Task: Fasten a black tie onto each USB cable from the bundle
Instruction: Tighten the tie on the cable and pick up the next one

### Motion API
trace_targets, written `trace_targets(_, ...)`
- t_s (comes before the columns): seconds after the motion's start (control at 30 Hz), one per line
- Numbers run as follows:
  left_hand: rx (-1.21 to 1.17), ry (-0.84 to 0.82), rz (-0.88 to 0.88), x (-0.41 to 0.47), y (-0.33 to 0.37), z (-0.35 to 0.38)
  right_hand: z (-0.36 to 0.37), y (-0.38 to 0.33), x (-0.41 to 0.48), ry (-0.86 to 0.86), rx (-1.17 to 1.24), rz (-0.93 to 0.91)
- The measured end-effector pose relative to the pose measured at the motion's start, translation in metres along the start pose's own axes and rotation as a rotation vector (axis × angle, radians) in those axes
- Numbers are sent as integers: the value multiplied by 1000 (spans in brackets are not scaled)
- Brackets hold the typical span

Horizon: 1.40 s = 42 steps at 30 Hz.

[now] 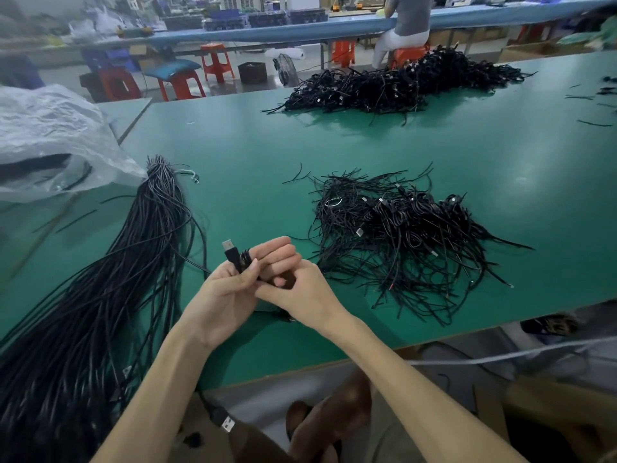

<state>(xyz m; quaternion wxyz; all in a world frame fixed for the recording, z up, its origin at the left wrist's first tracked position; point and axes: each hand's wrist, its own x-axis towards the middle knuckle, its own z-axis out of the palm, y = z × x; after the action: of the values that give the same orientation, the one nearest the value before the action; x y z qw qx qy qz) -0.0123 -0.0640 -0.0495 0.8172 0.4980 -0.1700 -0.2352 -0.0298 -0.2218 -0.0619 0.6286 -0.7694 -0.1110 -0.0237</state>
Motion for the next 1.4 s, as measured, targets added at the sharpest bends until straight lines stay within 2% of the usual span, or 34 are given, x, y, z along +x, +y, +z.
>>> trace_targets(0.17,64,-5,-54,-2,0,-3,-2,1,-1,-34,15,27)
trace_targets(0.4,65,9,-31,-1,-1,2,1,-3,-6,75,39,-49)
trace_targets(0.57,79,-2,0,2,-4,2,-1,-2,-4,92,80,-15)
trace_targets(0.83,79,-64,7,4,-4,3,-4,2,-1,75,182,2)
trace_targets(1.03,81,8,-33,4,-5,2,-4,6,4,-39,182,54)
trace_targets(1.4,82,-16,-11,3,-5,6,-7,3,1,30,306,31)
